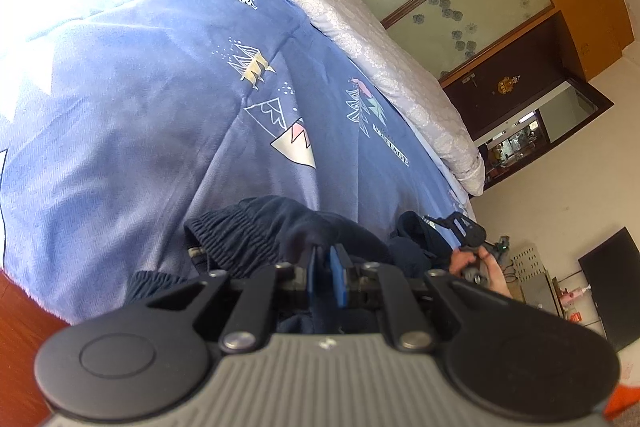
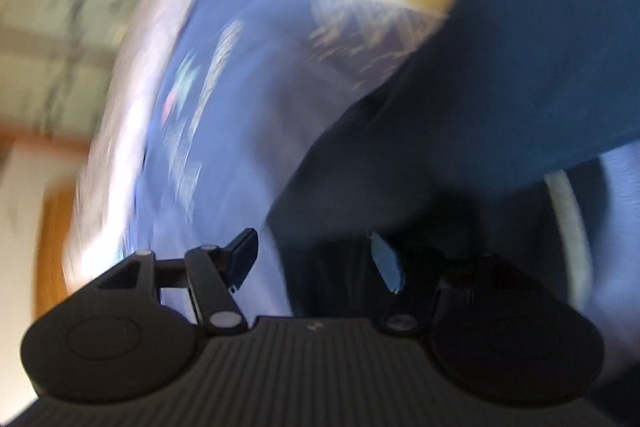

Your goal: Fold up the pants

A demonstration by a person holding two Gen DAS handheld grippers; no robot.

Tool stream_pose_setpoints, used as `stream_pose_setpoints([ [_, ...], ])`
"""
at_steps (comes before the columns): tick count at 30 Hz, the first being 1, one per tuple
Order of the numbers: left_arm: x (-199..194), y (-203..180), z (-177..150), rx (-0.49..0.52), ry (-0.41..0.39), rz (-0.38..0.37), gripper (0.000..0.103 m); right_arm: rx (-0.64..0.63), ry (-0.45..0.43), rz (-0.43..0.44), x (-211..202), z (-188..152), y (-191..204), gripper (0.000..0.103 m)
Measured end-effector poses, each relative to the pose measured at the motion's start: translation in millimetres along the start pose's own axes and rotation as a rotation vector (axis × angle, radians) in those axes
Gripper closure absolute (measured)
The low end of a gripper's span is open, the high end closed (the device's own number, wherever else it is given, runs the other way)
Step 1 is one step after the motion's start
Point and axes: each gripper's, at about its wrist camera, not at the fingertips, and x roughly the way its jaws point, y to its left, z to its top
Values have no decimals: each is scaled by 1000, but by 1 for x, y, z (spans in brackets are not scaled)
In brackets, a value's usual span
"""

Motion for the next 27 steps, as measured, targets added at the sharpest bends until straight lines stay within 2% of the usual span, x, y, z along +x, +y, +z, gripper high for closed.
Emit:
stream_pose_setpoints([
  [2,3,1,1,0,1,3,94,121,-36,46,6,10,-3,39],
  [3,4,2,3,-2,0,5,94,153,-48,50,6,14,-2,57],
  [4,6,4,5,-5,-4,4,94,152,-65,54,2,17,1,80],
  [5,8,5,7,-7,-9,4,94,115,-80,61,-6,19,7,95],
  [7,10,6,10,-1,-22,5,94,9,-110,97,-29,21,19,95],
  [10,9,3,15,16,-45,3,94,-143,-147,178,-90,21,25,95],
  [13,8,2,17,17,-58,6,94,-245,-232,226,-175,18,5,95],
  [16,7,6,15,-11,-62,6,94,-326,-321,220,-250,13,-34,95],
  [19,7,11,12,-35,-59,10,94,-321,-367,101,-297,3,-93,95],
  [21,9,12,11,-43,-48,15,94,-253,-363,4,-306,-4,-137,94],
  [24,13,9,8,-29,-17,35,93,-193,-276,-174,-291,-21,-182,89],
  [25,14,7,8,-18,-11,42,92,-178,-235,-195,-286,-27,-191,86],
  [27,13,1,7,8,-4,61,87,-161,-180,-170,-282,-37,-197,64],
])
